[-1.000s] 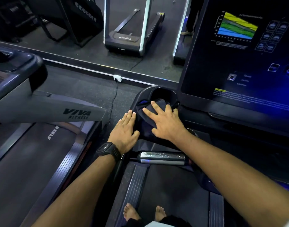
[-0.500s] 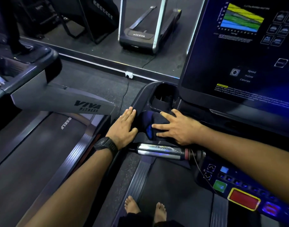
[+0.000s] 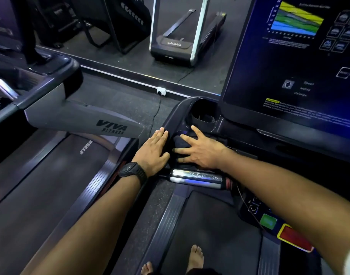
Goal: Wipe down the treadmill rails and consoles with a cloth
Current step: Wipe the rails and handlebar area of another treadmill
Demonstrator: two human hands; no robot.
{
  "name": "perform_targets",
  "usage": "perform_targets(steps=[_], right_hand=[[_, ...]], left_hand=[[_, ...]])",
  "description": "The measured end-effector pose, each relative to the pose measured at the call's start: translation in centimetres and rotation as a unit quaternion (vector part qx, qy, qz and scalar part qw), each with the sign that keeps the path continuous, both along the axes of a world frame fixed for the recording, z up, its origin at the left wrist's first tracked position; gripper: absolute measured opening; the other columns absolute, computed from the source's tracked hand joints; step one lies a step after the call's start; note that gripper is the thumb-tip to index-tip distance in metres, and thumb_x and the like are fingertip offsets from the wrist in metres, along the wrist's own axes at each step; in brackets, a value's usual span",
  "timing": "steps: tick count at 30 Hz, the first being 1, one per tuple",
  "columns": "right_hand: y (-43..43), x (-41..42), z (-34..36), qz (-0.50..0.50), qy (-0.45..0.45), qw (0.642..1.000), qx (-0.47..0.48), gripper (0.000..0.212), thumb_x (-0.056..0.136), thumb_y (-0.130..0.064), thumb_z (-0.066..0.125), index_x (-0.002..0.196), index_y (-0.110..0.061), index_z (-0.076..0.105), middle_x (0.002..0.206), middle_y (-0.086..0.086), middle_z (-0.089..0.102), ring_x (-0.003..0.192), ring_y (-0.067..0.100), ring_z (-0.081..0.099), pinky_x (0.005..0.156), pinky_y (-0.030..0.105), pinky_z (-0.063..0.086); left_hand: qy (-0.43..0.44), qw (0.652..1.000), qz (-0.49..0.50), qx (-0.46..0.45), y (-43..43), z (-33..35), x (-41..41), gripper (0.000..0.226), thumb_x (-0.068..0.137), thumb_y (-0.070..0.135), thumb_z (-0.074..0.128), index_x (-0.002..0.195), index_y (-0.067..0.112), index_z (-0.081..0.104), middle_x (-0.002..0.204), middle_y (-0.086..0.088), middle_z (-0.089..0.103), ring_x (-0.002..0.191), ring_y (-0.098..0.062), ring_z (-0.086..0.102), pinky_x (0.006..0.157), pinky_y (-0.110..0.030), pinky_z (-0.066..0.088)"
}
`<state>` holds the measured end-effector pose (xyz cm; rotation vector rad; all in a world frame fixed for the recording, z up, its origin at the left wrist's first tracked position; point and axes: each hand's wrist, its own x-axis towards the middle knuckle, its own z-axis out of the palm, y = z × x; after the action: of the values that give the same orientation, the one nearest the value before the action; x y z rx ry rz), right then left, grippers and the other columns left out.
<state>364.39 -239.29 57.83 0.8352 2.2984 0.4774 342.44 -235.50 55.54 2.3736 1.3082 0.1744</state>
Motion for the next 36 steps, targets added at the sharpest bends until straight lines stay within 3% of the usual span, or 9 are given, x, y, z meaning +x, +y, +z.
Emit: perform_targets(steps=[7,10,13,15,18,20,23,28,36], right_hand=[[-1.8,2.3,0.3,-0.004,-0.008,1.000,-0.008,0.051,0.107,-0.033,0.035,0.156,-0.046,0.026,0.169,-0.008,0.007,0.150,0.044,0.016,0.112,0.073,0.022],[-2.9,3.1,2.5,-0.089,0.046,0.995,-0.003,0.045,0.105,-0.028,0.041,0.147,-0.044,0.045,0.165,-0.009,0.021,0.140,0.041,0.032,0.103,0.057,0.039],[-2.8,1.0,3.7,-0.199,0.111,0.974,0.009,0.045,0.099,-0.027,0.049,0.140,-0.043,0.052,0.161,-0.011,0.029,0.128,0.034,0.041,0.094,0.048,0.044],[-2.9,-0.8,4.2,-0.304,0.175,0.936,0.034,0.046,0.095,-0.027,0.054,0.139,-0.042,0.054,0.156,-0.011,0.034,0.124,0.034,0.044,0.093,0.048,0.046],[-4.0,-2.7,5.3,-0.438,0.298,0.843,0.099,0.047,0.091,-0.027,0.060,0.137,-0.040,0.057,0.147,-0.010,0.045,0.118,0.035,0.048,0.093,0.049,0.049],[-5.2,-4.5,5.6,-0.481,0.363,0.791,0.105,0.048,0.092,-0.027,0.059,0.138,-0.039,0.057,0.144,-0.008,0.047,0.116,0.036,0.050,0.094,0.051,0.050],[-7.4,-9.2,5.1,-0.512,0.403,0.755,0.073,0.046,0.094,-0.035,0.053,0.140,-0.033,0.053,0.141,-0.002,0.047,0.117,0.036,0.051,0.094,0.051,0.050],[-10.2,-13.9,0.0,-0.502,0.286,0.807,0.120,0.063,0.093,-0.059,0.042,0.146,-0.025,0.049,0.147,0.009,0.048,0.116,0.041,0.049,0.095,0.060,0.039],[-6.7,-14.1,-0.8,-0.531,0.257,0.796,0.132,0.055,0.098,-0.058,0.036,0.122,-0.020,0.068,0.128,0.009,0.064,0.142,0.039,0.036,0.108,0.072,0.023]], left_hand=[[-0.007,1.000,-0.013,-0.001,0.1,-0.2,-0.5,0.079,0.087,0.032,0.040,0.159,0.011,0.016,0.167,-0.006,0.006,0.154,-0.017,0.002,0.126,-0.037,0.009],[-0.021,1.000,-0.017,-0.009,0.1,-0.3,-0.6,0.073,0.093,0.019,0.046,0.159,0.011,0.016,0.167,-0.006,0.005,0.154,-0.017,0.001,0.126,-0.036,0.007],[-0.035,0.999,-0.021,-0.021,-0.3,-0.2,-0.8,0.076,0.087,0.027,0.034,0.158,0.009,0.017,0.167,-0.008,0.005,0.154,-0.018,0.000,0.125,-0.035,0.007],[-0.038,0.999,-0.026,-0.021,-1.1,-0.2,-1.5,0.080,0.082,0.029,0.028,0.158,0.009,0.017,0.167,-0.008,0.005,0.154,-0.019,0.000,0.125,-0.033,0.006],[-0.049,0.998,-0.027,-0.021,-2.3,-0.3,-2.8,0.079,0.083,0.029,0.026,0.158,0.009,0.016,0.167,-0.007,0.005,0.154,-0.017,-0.001,0.124,-0.030,0.003],[-0.058,0.998,-0.028,-0.024,-2.8,-0.5,-3.3,0.078,0.084,0.028,0.025,0.158,0.008,0.016,0.167,-0.007,0.005,0.154,-0.017,-0.002,0.123,-0.027,0.001],[-0.066,0.997,-0.031,-0.017,-3.2,-0.4,-3.7,0.069,0.092,0.023,0.028,0.158,0.007,0.017,0.167,-0.009,0.006,0.154,-0.018,-0.001,0.122,-0.024,-0.001],[-0.064,0.997,-0.036,-0.008,-3.9,-0.3,-4.2,0.063,0.100,0.009,0.036,0.158,0.006,0.013,0.167,-0.010,0.004,0.154,-0.018,-0.003,0.123,-0.024,-0.003],[-0.053,0.998,-0.033,-0.007,-4.9,-0.2,-4.8,0.063,0.100,0.013,0.035,0.158,0.006,0.011,0.167,-0.009,0.001,0.154,-0.016,-0.004,0.121,-0.022,-0.006]])
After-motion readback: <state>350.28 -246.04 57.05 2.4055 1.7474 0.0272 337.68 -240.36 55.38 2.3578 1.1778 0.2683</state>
